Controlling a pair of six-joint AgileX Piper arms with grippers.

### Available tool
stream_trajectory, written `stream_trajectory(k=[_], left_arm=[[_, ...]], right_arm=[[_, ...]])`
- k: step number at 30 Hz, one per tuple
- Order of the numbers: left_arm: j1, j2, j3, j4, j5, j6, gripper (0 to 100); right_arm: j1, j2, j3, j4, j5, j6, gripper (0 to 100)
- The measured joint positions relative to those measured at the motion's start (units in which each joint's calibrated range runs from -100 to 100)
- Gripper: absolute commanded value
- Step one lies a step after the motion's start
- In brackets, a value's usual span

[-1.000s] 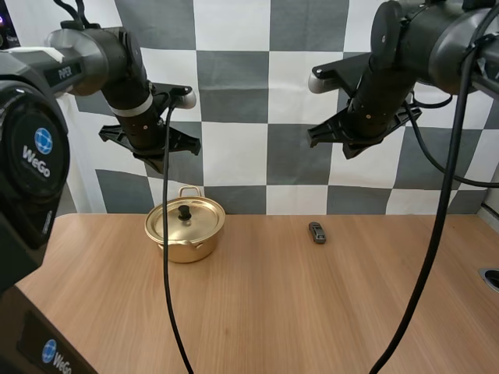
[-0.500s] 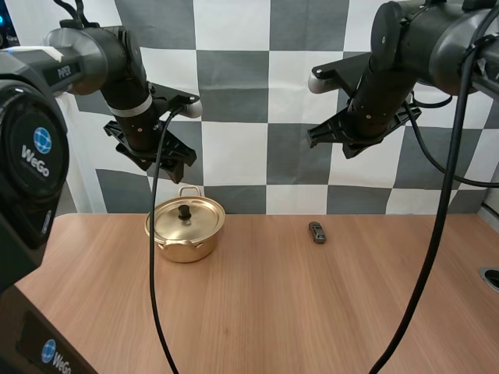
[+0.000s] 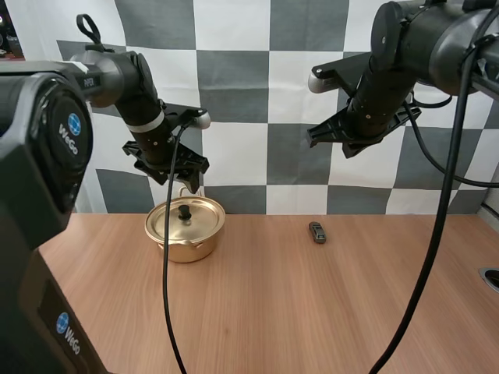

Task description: Open the pot, put the car inside, and close it

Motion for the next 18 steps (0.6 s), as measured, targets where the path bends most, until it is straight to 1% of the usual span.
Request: stream_trajectory(k=[7,18], left_arm=[[0.00,4.85,0.00,0.00,-6.81,-0.11,100],[0.00,8.67,0.00,0.00,-9.24,-0.11,100]], right_arm=[[0.00,0.00,0.55,0.00,0.22,0.00,0],[0.00,0.00,2.36,0.11,-0.70,0.00,0]])
